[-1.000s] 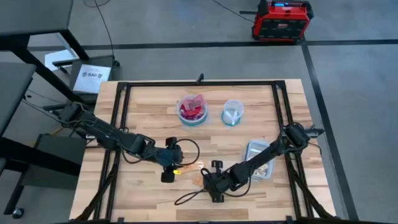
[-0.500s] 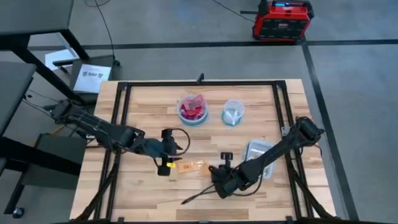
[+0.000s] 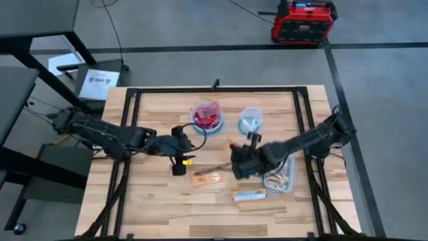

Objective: Sort candy
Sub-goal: Put the yellow candy strip into the small circular transparent bin

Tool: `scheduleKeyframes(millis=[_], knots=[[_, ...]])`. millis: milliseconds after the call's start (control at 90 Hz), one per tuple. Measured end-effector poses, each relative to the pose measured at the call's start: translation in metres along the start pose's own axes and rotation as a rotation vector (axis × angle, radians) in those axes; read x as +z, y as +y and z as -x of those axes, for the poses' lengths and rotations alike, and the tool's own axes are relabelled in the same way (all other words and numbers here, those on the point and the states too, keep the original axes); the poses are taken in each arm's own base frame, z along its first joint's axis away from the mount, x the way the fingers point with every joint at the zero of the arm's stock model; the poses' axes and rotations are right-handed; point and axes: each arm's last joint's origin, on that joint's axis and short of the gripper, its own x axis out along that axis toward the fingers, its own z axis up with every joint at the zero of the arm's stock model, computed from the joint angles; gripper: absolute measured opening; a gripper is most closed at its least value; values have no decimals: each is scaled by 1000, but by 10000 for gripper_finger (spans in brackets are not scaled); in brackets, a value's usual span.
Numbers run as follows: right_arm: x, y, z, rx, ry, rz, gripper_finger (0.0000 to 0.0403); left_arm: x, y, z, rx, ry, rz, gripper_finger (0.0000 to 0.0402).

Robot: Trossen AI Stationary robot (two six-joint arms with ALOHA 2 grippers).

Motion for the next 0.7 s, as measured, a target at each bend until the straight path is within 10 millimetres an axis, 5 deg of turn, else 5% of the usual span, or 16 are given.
scheduleKeyframes(millis=[156, 333, 511, 700], knots=[[8, -53, -16, -80, 52, -84, 0, 0, 6, -3, 21, 10, -5, 166], [-7, -108, -54, -112, 111, -282, 0, -3, 9, -3, 32, 39, -12, 166], [-23, -134, -90, 6, 48, -432, 0, -5, 9, -3, 33, 62, -21, 166], [-35, -150, -105, -21, 92, -488, 12, -6, 9, -3, 33, 66, -32, 166]])
